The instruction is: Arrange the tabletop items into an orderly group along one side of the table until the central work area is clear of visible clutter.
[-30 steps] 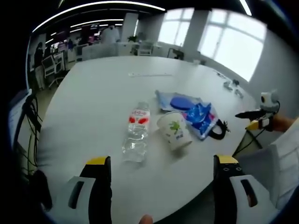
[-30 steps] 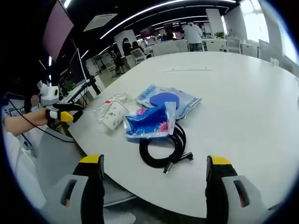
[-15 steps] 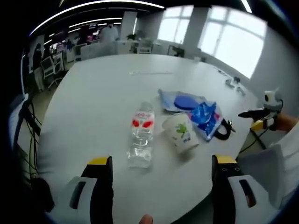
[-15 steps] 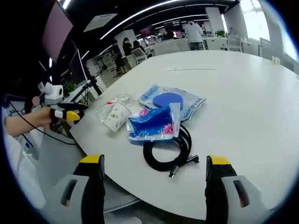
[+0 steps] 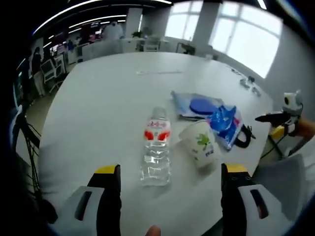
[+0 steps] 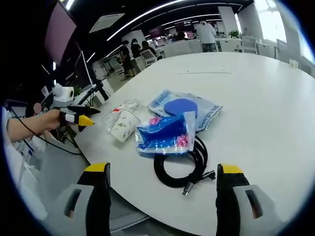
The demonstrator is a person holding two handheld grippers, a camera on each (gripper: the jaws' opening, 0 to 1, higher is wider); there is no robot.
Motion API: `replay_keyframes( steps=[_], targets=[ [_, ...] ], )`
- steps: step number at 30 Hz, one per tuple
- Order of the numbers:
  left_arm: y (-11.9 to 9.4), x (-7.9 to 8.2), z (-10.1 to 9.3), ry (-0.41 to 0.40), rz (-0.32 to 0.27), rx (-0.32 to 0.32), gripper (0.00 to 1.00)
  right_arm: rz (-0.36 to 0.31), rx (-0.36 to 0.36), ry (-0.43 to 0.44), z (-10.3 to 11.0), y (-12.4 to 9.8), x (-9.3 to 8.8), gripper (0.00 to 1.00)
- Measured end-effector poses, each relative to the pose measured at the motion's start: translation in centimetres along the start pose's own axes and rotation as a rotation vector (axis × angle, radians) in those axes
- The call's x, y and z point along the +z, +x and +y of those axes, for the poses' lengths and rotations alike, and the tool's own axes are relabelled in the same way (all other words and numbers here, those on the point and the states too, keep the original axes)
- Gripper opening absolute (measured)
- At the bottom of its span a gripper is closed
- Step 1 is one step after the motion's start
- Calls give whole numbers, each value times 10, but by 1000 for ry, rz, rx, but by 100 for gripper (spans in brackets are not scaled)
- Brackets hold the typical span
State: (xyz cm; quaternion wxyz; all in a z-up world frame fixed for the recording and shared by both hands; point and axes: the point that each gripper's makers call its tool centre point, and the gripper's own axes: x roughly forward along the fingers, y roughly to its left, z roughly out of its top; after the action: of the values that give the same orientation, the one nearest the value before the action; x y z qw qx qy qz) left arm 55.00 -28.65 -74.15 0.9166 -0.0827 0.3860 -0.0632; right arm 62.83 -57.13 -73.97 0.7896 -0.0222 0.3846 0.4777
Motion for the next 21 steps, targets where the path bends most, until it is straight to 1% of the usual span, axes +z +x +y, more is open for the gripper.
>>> replay_keyframes(
  steps=[8, 13, 15, 17, 19, 21],
  targets=[
    [16, -2, 8, 0, 29, -6, 80, 16, 5, 10, -1, 8, -1, 88],
    [24, -1, 12, 0, 36, -11, 79, 13, 13, 26, 0, 12, 0, 88],
    [28, 0, 16, -3, 39, -14, 79, 10, 17, 40, -1, 14, 2, 87],
    [32, 0, 15, -9, 45, -17, 78, 1, 20, 55, 0, 16, 6, 87],
    [37, 0, 18, -10, 49, -18, 78, 1, 21, 48, 0, 19, 9, 87],
    [39, 0, 16, -8, 55, -19, 78, 1, 24, 45, 1, 22, 13, 87]
  ],
)
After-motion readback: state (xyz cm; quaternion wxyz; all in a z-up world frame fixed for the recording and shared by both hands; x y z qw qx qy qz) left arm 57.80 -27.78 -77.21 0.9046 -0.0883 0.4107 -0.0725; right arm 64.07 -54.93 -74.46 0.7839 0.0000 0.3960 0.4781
